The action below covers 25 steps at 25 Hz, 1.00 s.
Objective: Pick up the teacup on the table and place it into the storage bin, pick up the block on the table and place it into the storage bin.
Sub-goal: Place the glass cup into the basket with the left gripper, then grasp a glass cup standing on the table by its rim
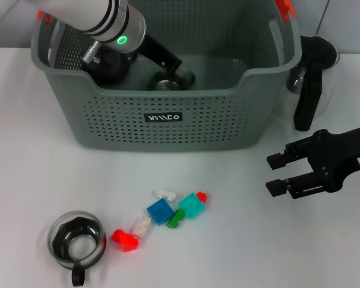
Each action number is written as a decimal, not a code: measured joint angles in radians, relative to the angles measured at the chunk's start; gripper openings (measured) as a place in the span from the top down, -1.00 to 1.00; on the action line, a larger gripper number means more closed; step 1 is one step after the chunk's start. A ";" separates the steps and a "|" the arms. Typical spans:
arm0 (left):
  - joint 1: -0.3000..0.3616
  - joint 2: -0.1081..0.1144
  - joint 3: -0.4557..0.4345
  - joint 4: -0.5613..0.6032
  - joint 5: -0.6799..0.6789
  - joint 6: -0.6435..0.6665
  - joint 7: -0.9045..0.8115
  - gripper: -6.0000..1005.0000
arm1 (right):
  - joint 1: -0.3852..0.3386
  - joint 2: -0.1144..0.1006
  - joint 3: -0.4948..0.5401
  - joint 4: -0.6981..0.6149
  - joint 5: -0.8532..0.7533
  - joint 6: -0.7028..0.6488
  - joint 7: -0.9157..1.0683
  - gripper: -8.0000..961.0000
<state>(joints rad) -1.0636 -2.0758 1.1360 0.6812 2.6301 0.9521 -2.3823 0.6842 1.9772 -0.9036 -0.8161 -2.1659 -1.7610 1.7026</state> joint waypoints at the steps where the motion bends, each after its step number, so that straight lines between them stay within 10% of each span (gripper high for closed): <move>1: 0.000 0.000 0.000 0.000 0.000 0.000 0.000 0.81 | 0.000 0.000 0.000 0.000 0.000 0.000 0.000 -0.35; 14: 0.016 -0.003 -0.007 0.029 0.001 -0.007 -0.008 0.57 | -0.004 0.000 0.000 0.000 0.000 0.000 0.000 -0.35; 25: 0.063 -0.021 -0.012 0.233 -0.004 0.072 -0.046 -0.26 | -0.005 0.000 0.007 0.000 0.000 0.000 -0.010 -0.35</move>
<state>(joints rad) -1.0004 -2.0968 1.1244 0.9141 2.6266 1.0244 -2.4279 0.6795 1.9772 -0.8966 -0.8161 -2.1660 -1.7611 1.6930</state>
